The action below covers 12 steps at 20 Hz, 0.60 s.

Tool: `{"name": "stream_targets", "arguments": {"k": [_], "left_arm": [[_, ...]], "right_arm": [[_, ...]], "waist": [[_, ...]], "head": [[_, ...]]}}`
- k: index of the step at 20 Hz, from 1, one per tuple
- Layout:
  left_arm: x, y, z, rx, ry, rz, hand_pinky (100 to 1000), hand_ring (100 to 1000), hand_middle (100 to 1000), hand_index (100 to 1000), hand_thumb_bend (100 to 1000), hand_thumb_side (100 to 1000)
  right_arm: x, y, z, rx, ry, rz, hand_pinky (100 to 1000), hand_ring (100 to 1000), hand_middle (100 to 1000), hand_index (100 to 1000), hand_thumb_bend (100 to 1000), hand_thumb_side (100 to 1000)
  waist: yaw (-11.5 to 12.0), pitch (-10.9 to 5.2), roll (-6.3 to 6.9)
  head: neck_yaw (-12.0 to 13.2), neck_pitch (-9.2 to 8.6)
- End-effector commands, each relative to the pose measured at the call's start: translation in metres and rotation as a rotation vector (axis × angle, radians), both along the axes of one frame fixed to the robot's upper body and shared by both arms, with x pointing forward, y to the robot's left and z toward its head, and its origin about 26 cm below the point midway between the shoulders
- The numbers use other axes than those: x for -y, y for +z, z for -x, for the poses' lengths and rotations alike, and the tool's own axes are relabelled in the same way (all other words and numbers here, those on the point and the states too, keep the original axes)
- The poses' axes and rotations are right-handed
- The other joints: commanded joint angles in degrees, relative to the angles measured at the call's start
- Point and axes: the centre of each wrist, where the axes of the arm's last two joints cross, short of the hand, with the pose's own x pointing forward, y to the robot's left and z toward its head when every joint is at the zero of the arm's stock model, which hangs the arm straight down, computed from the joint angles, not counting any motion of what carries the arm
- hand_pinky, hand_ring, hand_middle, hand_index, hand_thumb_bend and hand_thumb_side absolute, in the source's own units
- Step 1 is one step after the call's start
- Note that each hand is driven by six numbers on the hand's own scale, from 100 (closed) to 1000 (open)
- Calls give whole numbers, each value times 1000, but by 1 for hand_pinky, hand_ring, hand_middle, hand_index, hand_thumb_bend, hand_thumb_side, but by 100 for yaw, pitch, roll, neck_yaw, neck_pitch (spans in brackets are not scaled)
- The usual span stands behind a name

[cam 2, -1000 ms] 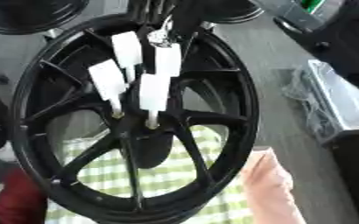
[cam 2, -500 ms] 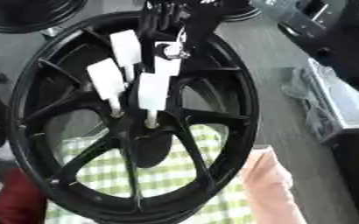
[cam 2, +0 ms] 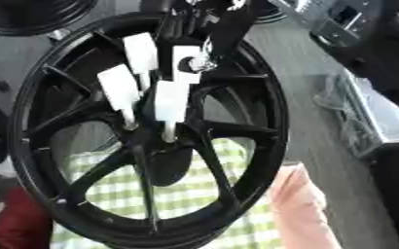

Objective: Pull the pin out of the wheel hub.

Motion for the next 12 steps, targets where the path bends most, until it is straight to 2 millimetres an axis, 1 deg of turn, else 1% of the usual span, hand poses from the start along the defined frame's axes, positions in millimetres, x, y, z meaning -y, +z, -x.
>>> {"name": "stream_targets", "arguments": {"k": [1, 12], "left_arm": [[-3, 11, 0, 21, -2, -29, 692, 832, 746, 714, 258, 587], [-1, 12, 0, 23, -9, -27, 693, 832, 747, 714, 256, 588]], "right_arm": [[8, 10, -1, 39, -28, -11, 843, 842, 802, 858, 280, 393], [16, 4, -8, 32, -61, -8, 840, 839, 799, 856, 278, 421]], "waist": [[11, -92, 32], [58, -58, 36]], "head": [[-19, 8], [-44, -13]]}}
